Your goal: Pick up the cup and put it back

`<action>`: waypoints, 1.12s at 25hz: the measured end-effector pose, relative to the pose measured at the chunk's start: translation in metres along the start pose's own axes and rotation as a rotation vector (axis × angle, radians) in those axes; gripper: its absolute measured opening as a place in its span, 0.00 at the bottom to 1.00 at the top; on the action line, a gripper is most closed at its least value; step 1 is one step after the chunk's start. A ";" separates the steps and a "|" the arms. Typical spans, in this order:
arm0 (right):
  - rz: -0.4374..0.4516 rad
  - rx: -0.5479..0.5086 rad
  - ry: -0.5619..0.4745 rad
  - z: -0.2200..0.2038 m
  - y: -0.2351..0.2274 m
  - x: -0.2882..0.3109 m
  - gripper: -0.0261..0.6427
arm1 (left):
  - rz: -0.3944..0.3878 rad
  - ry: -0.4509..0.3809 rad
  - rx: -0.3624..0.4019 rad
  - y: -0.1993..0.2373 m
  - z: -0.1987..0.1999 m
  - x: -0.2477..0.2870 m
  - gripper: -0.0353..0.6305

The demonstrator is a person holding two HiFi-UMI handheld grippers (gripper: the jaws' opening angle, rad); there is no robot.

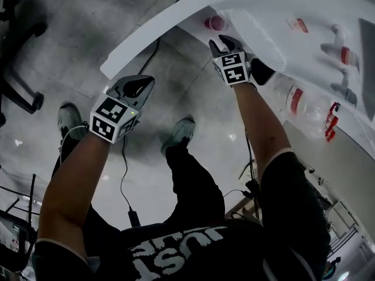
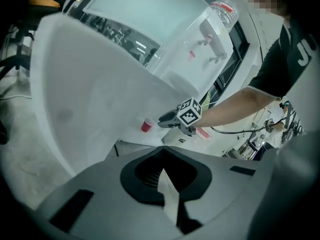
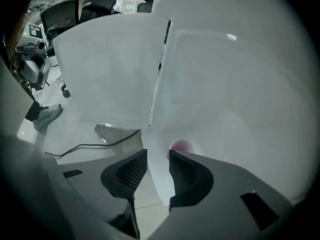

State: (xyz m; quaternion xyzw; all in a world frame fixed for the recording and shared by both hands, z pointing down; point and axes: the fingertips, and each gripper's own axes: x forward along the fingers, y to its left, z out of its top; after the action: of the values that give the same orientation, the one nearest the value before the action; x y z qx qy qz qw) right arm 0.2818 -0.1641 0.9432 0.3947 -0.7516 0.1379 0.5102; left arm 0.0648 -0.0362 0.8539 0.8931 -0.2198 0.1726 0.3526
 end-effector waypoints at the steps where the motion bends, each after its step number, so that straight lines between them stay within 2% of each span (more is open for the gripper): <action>1: -0.012 -0.003 0.016 -0.002 -0.003 0.010 0.25 | -0.001 0.004 -0.003 0.003 -0.004 0.002 0.06; 5: -0.064 -0.047 0.081 -0.010 -0.019 0.043 0.25 | 0.001 -0.007 -0.019 0.014 -0.008 0.005 0.06; 9: -0.082 -0.144 0.145 -0.015 -0.024 0.068 0.25 | -0.012 -0.007 -0.014 0.017 -0.010 0.008 0.06; 14: -0.104 -0.196 0.233 -0.025 -0.027 0.082 0.25 | -0.028 -0.004 -0.022 0.016 -0.012 0.009 0.06; 16: -0.117 -0.216 0.252 -0.028 -0.030 0.085 0.21 | -0.034 -0.002 -0.021 0.016 -0.012 0.009 0.06; 19: -0.123 -0.230 0.262 -0.029 -0.031 0.086 0.11 | -0.040 -0.004 -0.024 0.014 -0.012 0.009 0.06; 24: -0.094 -0.215 0.248 -0.025 -0.019 0.074 0.11 | -0.054 -0.008 -0.033 0.006 -0.009 0.005 0.06; 28: -0.058 -0.189 0.238 -0.011 0.007 0.041 0.11 | -0.074 -0.004 -0.037 -0.010 -0.004 -0.009 0.06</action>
State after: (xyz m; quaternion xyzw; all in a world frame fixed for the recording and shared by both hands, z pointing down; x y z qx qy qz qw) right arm 0.2775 -0.1716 0.9856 0.3475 -0.6837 0.0973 0.6343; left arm 0.0618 -0.0245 0.8463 0.8942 -0.1908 0.1535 0.3747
